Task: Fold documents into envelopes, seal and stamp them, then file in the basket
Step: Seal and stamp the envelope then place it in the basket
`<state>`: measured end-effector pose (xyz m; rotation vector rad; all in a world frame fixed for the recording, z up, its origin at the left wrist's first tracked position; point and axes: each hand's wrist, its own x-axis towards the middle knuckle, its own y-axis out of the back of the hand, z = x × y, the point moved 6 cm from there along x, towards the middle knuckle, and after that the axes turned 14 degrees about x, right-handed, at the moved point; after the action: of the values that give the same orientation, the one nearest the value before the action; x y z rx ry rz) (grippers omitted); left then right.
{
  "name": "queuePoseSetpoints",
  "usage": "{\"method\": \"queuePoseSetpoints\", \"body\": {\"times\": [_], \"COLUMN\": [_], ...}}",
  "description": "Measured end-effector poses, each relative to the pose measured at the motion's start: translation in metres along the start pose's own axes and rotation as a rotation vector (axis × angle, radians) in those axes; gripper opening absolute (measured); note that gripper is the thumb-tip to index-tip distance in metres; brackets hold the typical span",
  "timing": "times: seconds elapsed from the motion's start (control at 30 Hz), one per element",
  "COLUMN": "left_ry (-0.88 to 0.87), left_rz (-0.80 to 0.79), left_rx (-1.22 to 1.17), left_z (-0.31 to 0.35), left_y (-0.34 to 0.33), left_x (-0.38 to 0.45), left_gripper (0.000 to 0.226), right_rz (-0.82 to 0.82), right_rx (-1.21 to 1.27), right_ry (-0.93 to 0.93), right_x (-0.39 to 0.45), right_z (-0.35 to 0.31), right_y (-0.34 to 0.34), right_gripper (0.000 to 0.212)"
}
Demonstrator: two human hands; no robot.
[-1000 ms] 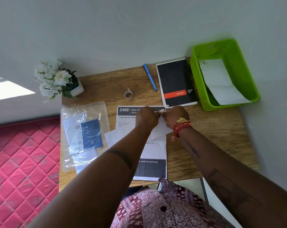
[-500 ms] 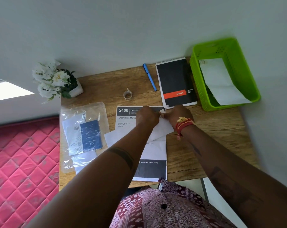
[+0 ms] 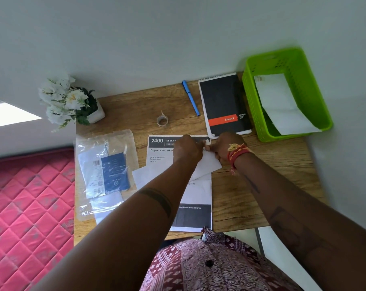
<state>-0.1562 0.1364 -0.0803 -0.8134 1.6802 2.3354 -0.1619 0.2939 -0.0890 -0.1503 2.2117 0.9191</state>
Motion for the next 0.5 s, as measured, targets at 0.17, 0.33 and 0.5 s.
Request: {"method": "queuePoseSetpoints", "body": {"times": [0.17, 0.33, 0.5], "left_ry": [0.014, 0.075, -0.002], "left_rz": [-0.003, -0.036, -0.010], "left_rx": [0.010, 0.008, 0.129], "left_z": [0.0029, 0.0074, 0.0082], "left_y": [0.0011, 0.0034, 0.0020], "left_x": [-0.0016, 0.0010, 0.0013], "left_gripper": [0.041, 0.054, 0.038], "right_rz": [0.009, 0.039, 0.020], "right_rx": [-0.003, -0.021, -0.046], "right_ry": [0.025, 0.054, 0.065], "right_x": [-0.0015, -0.0035, -0.0044], "right_z": [0.0017, 0.0025, 0.0025], "right_y": [0.0007, -0.0005, -0.0013], "right_gripper": [0.046, 0.044, 0.050]}}
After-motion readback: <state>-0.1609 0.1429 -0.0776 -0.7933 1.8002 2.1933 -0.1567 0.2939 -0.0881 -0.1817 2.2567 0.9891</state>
